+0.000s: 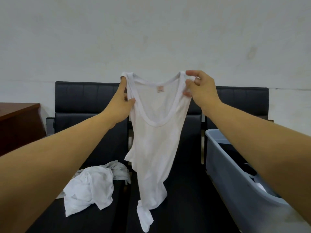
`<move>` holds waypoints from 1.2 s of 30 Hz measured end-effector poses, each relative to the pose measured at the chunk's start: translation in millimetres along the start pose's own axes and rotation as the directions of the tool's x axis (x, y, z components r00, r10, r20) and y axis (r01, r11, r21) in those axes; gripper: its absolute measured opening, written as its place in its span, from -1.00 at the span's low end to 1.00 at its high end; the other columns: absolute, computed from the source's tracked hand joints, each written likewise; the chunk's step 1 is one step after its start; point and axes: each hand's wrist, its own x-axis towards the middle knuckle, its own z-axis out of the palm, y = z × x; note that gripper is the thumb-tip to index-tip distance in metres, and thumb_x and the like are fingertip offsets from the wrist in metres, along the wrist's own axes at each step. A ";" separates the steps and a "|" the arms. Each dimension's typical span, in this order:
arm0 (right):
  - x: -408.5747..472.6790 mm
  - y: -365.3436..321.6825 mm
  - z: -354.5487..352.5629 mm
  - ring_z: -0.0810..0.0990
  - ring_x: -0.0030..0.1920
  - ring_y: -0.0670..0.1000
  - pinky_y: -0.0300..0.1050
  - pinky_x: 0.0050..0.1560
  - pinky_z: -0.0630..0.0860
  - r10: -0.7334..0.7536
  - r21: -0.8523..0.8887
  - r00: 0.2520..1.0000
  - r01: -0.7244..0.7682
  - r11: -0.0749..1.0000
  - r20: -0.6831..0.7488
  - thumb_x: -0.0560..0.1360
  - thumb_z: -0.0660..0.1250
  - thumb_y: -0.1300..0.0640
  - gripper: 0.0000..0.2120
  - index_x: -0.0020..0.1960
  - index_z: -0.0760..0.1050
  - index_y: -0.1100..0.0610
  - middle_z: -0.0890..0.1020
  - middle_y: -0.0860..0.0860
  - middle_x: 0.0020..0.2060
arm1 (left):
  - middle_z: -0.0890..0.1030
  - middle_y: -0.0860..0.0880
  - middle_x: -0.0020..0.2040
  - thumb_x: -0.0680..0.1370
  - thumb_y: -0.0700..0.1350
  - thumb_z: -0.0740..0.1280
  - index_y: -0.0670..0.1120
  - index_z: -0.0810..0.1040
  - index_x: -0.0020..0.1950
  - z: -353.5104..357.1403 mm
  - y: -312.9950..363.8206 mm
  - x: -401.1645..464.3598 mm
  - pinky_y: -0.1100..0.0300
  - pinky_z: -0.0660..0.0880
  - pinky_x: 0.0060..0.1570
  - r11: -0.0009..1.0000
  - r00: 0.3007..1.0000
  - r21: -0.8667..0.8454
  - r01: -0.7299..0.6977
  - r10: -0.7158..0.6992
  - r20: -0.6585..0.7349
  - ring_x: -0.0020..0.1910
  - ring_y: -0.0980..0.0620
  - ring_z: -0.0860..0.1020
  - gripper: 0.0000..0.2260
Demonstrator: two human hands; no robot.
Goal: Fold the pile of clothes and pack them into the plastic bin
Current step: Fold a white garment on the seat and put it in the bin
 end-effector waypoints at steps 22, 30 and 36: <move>-39.9 -89.7 -8.4 0.20 0.56 0.17 0.28 0.15 0.40 -0.745 -0.756 0.579 0.636 0.158 0.331 0.46 0.45 0.18 -0.12 0.62 0.02 0.21 0.24 0.15 0.57 | -0.05 -0.21 0.58 0.55 -0.29 0.21 0.09 -0.23 0.58 13.4 125.5 -40.8 -0.15 0.55 0.12 0.745 0.721 0.481 -0.463 0.632 -0.286 0.52 -0.21 0.20 -0.21; -38.3 -94.8 -14.6 0.24 0.49 0.09 0.26 0.19 0.38 -0.783 -0.774 0.568 0.604 0.188 0.253 0.49 0.37 0.10 -0.23 0.60 0.13 0.24 0.30 0.17 0.55 | -0.05 -0.24 0.61 0.45 -0.30 0.10 0.03 -0.05 0.65 25.9 139.1 -49.0 -0.36 0.23 0.36 0.798 0.720 0.505 -0.330 0.558 -0.412 0.58 -0.22 0.06 -0.21; -41.2 -45.1 -3.6 0.29 0.48 0.16 0.30 0.19 0.39 -0.633 -0.736 0.658 0.647 0.200 0.407 0.51 0.39 0.08 -0.16 0.64 0.02 0.18 0.33 0.15 0.52 | -0.10 -0.18 0.61 0.44 -0.17 0.04 0.12 -0.13 0.63 38.9 90.6 -37.1 -0.40 0.22 0.34 0.831 0.838 0.501 -0.241 0.439 -0.325 0.57 -0.22 0.05 -0.23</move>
